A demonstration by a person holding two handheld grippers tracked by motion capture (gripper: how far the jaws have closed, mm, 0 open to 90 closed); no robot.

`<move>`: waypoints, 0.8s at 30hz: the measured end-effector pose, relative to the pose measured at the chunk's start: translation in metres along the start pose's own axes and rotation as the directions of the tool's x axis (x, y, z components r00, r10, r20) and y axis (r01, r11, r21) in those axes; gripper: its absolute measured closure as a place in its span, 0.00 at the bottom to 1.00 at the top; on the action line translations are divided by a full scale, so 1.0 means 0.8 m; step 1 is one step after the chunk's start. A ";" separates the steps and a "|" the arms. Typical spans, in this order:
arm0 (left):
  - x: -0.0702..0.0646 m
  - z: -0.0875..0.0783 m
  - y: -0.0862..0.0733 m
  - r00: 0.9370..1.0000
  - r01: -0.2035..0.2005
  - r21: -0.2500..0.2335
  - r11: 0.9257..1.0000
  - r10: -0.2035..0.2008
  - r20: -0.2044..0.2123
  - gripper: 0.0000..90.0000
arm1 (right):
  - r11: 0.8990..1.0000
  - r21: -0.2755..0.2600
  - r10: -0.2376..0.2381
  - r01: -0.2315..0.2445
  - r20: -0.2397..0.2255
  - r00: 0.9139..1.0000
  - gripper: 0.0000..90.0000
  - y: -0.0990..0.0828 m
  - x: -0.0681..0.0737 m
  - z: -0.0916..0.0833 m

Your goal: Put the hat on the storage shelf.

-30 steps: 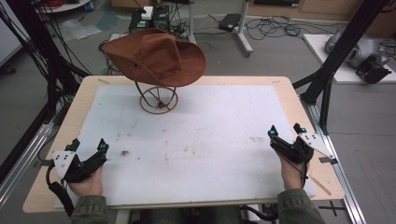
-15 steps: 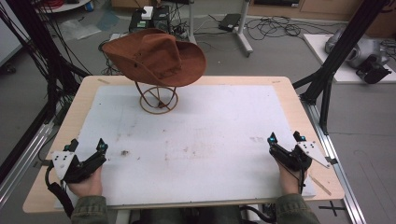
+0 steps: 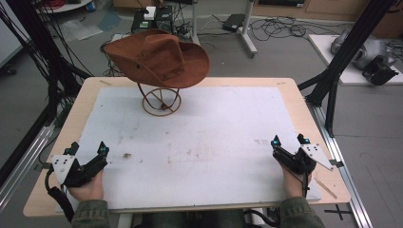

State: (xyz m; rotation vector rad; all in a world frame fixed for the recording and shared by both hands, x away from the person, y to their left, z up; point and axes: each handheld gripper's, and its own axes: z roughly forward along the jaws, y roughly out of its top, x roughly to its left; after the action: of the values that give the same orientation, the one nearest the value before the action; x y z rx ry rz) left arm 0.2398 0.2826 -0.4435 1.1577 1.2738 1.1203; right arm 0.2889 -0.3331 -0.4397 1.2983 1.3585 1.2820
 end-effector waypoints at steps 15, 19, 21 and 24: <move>0.001 -0.001 0.000 1.000 -0.002 0.003 1.000 0.002 -0.001 0.13 | 1.000 0.013 -0.006 0.006 -0.014 1.000 0.12 -0.003 0.003 0.003; 0.001 -0.001 0.000 1.000 -0.001 0.004 1.000 0.001 0.000 0.13 | 1.000 0.015 -0.002 0.002 -0.017 1.000 0.12 -0.003 0.003 0.004; 0.001 -0.001 0.000 1.000 -0.001 0.004 1.000 0.001 0.000 0.13 | 1.000 0.022 0.006 -0.005 -0.018 1.000 0.12 -0.003 0.003 0.004; 0.001 -0.001 0.000 1.000 -0.002 0.004 1.000 0.002 0.000 0.13 | 1.000 0.023 -0.003 0.004 -0.020 1.000 0.12 -0.005 0.002 0.005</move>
State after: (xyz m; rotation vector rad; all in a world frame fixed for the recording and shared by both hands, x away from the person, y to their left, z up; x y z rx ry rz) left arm 0.2387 0.2839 -0.4433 1.1625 1.2761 1.1199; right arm 0.2921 -0.3313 -0.4439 1.3018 1.3926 1.2833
